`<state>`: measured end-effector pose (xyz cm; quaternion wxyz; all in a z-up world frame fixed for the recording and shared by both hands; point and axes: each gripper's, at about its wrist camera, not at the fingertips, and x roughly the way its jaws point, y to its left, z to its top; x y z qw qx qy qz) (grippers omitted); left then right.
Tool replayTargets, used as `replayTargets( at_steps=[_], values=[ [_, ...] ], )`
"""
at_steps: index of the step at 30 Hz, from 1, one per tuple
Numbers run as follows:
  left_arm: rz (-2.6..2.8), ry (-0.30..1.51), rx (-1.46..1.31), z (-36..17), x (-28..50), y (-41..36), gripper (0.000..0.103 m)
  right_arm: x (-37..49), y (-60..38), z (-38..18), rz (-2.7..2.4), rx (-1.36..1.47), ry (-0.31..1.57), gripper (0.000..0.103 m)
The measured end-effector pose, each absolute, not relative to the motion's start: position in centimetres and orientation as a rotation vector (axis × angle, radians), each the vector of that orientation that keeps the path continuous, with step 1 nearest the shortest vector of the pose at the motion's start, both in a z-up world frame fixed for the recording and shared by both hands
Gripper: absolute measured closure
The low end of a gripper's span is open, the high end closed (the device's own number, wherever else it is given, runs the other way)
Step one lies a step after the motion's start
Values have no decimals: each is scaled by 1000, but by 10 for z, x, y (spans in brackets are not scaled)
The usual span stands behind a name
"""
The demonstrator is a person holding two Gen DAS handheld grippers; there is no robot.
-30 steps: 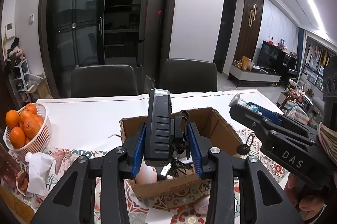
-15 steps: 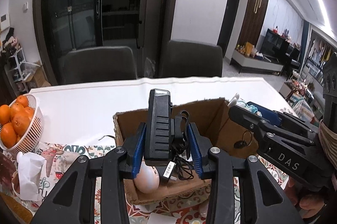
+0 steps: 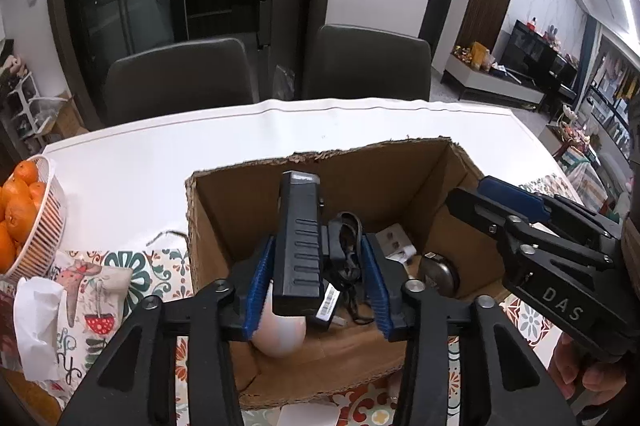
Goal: Organize rigid objects
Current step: 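Open both grippers in the box and withdraw toward the white charger and silver egg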
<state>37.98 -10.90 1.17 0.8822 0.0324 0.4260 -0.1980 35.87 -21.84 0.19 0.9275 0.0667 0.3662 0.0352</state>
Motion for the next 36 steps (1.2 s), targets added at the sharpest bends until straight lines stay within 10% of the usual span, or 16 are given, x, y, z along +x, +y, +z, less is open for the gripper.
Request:
replayTargets(
  at_steps=[20, 36],
  values=[
    [-355, 753, 80, 40, 320, -81, 55, 311, -207, 25, 59, 97, 683, 62],
    [-304, 666, 119, 40, 263, -63, 43, 257, -191, 26, 49, 65, 591, 41]
  ],
)
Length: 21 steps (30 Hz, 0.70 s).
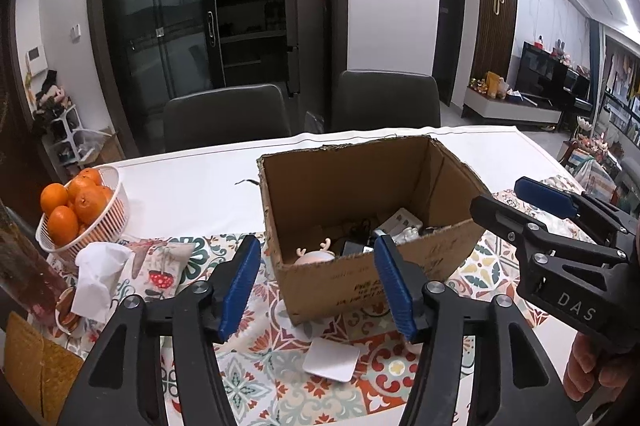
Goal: Organize rigid objects
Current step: 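Open both grippers in the box and withdraw toward the white charger and silver egg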
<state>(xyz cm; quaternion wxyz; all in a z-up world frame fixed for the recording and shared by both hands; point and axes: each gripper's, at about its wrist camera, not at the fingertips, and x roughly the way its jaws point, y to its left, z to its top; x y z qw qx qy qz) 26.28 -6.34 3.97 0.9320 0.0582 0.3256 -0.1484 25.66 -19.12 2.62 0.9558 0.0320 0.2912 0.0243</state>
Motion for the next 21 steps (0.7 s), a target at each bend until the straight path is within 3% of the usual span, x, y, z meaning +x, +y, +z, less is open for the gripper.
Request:
replayTargets(
  at_steps=[21],
  values=[
    [-297, 684, 164, 0, 226, -52, 39, 223, -180, -3, 44, 35, 591, 28]
  ],
)
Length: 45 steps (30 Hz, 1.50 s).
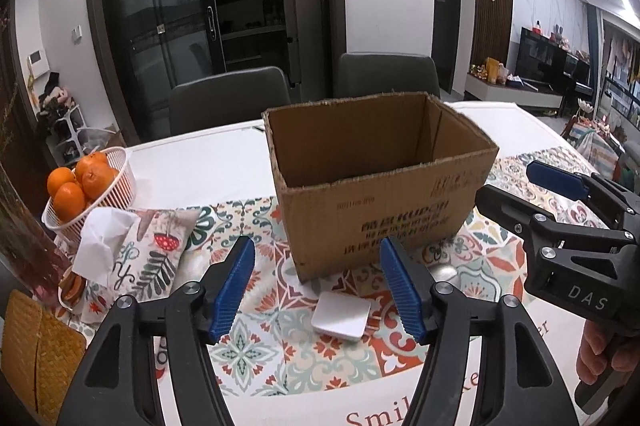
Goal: Organize rigid objects
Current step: 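Open both grippers in the box and withdraw toward the white charger and silver egg, then grasp the white square charger with the left gripper while the right gripper grasps the silver egg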
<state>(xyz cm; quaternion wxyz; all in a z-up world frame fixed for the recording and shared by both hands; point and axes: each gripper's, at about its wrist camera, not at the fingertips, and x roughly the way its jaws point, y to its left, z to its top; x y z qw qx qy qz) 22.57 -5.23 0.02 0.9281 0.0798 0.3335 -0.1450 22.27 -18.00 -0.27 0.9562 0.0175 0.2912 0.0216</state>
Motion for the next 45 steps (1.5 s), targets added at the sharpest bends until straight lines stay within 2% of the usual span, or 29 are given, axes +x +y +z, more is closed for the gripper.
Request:
replayTargets(
  at_steps=[45],
  values=[
    [-432, 902, 225, -105, 237, -59, 39, 236, -182, -108, 47, 47, 839, 28]
  ],
)
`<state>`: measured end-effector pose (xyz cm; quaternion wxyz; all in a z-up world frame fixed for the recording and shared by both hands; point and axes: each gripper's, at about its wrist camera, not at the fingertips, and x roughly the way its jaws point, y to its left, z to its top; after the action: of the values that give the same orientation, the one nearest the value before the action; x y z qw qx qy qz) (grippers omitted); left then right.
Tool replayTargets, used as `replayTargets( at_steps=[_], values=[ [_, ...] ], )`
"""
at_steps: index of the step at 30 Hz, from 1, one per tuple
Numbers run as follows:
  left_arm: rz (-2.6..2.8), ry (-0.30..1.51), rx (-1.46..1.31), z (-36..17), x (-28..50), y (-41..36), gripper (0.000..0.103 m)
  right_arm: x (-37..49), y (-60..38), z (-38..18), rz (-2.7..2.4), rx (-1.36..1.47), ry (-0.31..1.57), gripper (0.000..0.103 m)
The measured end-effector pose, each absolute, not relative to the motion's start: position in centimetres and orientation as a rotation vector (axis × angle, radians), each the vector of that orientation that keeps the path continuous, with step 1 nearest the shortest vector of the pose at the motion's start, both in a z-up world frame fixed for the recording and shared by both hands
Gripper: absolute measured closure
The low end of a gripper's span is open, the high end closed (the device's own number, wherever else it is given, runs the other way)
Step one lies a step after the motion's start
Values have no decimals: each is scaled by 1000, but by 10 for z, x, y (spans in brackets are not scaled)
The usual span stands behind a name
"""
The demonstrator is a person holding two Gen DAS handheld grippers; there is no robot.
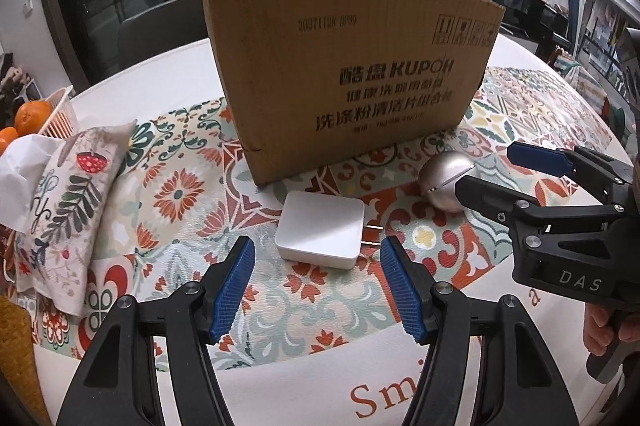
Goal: Organize rigid objects
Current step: 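Grasp the white square charger with the left gripper while the right gripper grasps the silver egg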
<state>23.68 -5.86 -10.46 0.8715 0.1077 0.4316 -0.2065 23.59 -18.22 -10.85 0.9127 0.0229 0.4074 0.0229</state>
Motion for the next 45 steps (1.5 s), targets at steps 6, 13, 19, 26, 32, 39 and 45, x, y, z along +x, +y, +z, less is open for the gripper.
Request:
replayTargets(
  at_steps=[6, 13, 19, 26, 32, 39, 45],
  values=[
    [-445, 915, 230, -113, 246, -63, 39, 242, -184, -120, 50, 48, 877, 28],
    [-455, 925, 199, -121, 256, -64, 39, 250, -187, -131, 48, 60, 908, 28],
    [-461, 935, 170, -127, 263, -63, 39, 257, -184, -136, 52, 58, 917, 28],
    [-473, 958, 125, -134, 270, -61, 43, 266, -181, -145, 52, 55, 935, 28],
    [-477, 948, 106, -135, 271, -58, 46, 269, -176, -149, 61, 57, 929, 28],
    [-457, 943, 93, -135, 269, -57, 46, 270, -171, -154, 55, 66, 919, 37],
    [-450, 951, 67, -134, 266, -56, 46, 264, -177, -150, 50, 77, 907, 37]
  ],
)
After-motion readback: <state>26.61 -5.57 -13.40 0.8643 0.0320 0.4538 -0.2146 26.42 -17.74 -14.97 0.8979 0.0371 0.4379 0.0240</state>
